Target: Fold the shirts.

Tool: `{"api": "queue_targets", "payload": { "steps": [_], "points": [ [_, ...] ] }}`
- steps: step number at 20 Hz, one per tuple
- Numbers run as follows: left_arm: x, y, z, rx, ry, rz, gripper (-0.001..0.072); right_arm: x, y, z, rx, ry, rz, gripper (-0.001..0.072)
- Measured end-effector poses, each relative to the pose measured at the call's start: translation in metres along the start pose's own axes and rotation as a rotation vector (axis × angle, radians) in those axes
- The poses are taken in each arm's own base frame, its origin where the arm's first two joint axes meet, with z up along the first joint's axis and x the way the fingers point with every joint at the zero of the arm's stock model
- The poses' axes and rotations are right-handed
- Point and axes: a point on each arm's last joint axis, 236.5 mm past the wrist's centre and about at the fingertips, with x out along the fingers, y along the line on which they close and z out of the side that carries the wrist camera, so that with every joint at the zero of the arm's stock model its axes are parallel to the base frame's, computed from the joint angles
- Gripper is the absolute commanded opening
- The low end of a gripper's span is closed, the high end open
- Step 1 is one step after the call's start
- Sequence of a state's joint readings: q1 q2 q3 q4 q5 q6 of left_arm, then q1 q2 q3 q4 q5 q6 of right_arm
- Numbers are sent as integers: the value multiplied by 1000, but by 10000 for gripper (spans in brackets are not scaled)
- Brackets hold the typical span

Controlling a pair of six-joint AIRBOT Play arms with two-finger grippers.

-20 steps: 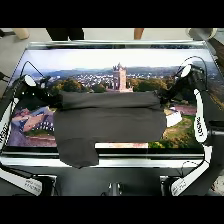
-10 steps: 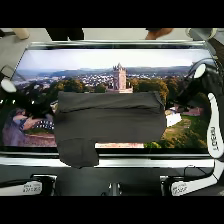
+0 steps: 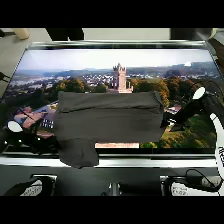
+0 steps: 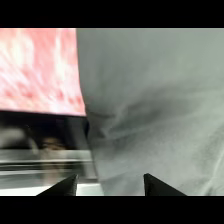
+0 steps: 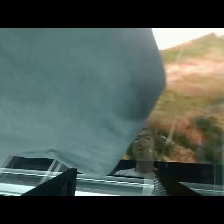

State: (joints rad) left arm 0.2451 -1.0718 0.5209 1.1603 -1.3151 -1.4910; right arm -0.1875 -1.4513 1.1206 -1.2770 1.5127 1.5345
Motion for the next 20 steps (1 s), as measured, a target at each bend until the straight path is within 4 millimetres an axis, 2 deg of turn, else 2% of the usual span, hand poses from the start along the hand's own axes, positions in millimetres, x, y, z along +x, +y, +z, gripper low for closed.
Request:
{"api": "queue_targets", "payload": {
  "steps": [4,5,7,8,13,14,15,16,18,20],
  "points": [
    [19,-11,-12,-18,19,-53,495,3,-1,0,-4,-9,4,499],
    [22,-14,-13,-10,22,-56,395,4,-1,-1,-5,-8,2,499],
    [31,-17,-14,0,28,-49,92,6,-3,-1,-4,-7,-5,499],
    [34,-17,-14,6,28,-43,29,9,-5,-4,-3,4,-6,500],
    [35,-21,-13,26,13,-37,29,44,3,-23,47,56,70,486],
    [33,-22,-9,37,-7,-32,29,51,4,-22,59,48,82,445],
    [30,-22,-1,47,-44,-26,29,58,3,-19,69,28,88,276],
    [26,-23,3,58,-69,-21,29,62,3,-15,80,3,93,49],
    [16,-29,11,79,-110,-27,28,66,3,-6,93,-38,104,26],
    [-1,-40,21,123,-159,-40,26,58,5,9,74,-107,104,25]
  ]
}}
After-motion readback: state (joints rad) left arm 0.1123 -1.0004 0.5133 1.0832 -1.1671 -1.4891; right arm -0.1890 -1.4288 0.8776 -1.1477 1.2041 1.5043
